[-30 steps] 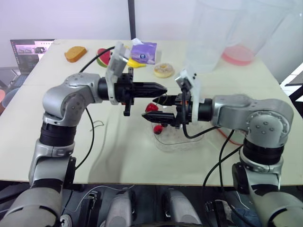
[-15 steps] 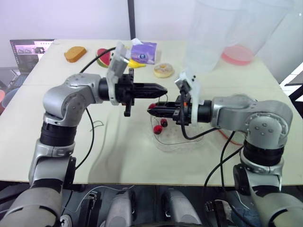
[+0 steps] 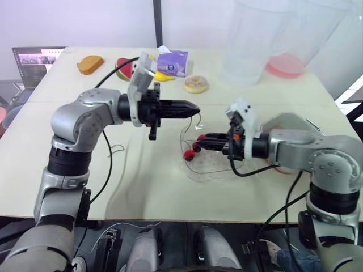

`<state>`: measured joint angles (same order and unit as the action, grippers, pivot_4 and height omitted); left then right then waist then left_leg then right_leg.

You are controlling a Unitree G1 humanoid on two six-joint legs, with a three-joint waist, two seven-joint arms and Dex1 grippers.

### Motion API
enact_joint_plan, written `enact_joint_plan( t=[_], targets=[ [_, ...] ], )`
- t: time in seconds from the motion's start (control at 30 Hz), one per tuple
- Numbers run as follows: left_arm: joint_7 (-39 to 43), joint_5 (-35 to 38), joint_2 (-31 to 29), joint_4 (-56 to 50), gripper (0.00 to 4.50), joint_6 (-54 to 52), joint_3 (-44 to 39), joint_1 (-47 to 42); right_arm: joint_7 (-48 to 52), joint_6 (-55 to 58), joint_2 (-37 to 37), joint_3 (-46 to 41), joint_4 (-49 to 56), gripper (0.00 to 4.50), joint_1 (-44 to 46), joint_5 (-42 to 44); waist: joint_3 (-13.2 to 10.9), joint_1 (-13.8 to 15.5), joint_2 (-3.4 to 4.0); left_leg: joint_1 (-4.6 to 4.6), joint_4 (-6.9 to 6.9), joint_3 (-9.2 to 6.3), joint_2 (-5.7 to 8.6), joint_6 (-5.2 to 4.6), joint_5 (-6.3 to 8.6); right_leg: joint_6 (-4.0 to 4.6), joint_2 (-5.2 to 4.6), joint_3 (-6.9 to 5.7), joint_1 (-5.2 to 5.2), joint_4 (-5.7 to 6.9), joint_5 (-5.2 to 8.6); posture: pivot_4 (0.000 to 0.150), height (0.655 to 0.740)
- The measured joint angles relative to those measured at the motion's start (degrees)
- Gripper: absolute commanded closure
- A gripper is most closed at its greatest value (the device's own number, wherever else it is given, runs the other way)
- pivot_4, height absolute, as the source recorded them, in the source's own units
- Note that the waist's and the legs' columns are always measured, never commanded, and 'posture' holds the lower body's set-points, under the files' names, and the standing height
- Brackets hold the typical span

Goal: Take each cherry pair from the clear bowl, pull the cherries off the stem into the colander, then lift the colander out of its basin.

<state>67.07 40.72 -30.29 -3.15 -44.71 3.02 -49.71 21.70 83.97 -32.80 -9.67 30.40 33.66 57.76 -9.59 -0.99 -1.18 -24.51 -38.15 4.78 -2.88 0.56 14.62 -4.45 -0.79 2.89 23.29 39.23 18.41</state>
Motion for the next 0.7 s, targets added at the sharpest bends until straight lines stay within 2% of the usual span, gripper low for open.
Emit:
enact_joint_plan(
  t=[0.13, 0.27, 0.43, 0.6, 0.7],
  targets=[
    [-0.1, 0.0, 0.1, 0.0, 4.50, 0.0, 0.0, 0.0, -1.1, 0.5, -3.3, -3.9, 0.7, 4.21, -3.1, 0.3, 0.0, 0.2, 0.00, -0.01, 0.00, 0.00, 0.03, -0.01, 0.01, 0.00, 0.00, 0.00, 0.00, 0.00, 0.00, 0.150, 0.7400],
    [0.1, 0.0, -0.4, -0.3, 4.50, 0.0, 0.0, 0.1, -4.8, -2.2, -8.9, -14.1, -0.9, 4.21, -7.8, -4.9, 0.0, 0.3, -0.01, -0.02, 0.00, 0.01, 0.05, -0.03, 0.02, -0.01, -0.02, -0.01, -0.03, -0.06, 0.00, 0.150, 0.7400],
    [0.3, -0.1, -0.8, -0.9, 4.50, 0.1, 0.2, 1.3, -11.3, -6.8, -8.8, -20.8, -2.7, 4.21, -14.7, -13.9, 0.0, -0.1, 0.00, 0.01, 0.02, 0.02, 0.01, 0.00, 0.00, -0.01, 0.07, 0.05, 0.00, -0.02, 0.00, 0.150, 0.7400],
    [0.3, -0.1, -0.8, -1.5, 4.50, 0.1, 0.2, 1.3, -14.9, -6.8, -8.5, -22.6, -3.6, 4.21, -16.1, -18.2, 0.0, -0.1, 0.01, 0.02, 0.02, 0.01, 0.01, 0.03, -0.02, -0.01, 0.10, 0.06, 0.00, -0.01, 0.00, 0.150, 0.7400],
    [0.3, -0.1, -0.8, -1.5, 4.50, 0.1, 0.2, 1.4, -15.3, -6.8, -7.4, -22.4, -3.7, 2.81, -17.1, -19.3, 0.0, 0.0, 0.01, 0.01, 0.02, 0.03, 0.02, 0.03, -0.02, -0.01, 0.09, 0.06, 0.00, -0.01, 0.00, 0.150, 0.7400]
  ],
)
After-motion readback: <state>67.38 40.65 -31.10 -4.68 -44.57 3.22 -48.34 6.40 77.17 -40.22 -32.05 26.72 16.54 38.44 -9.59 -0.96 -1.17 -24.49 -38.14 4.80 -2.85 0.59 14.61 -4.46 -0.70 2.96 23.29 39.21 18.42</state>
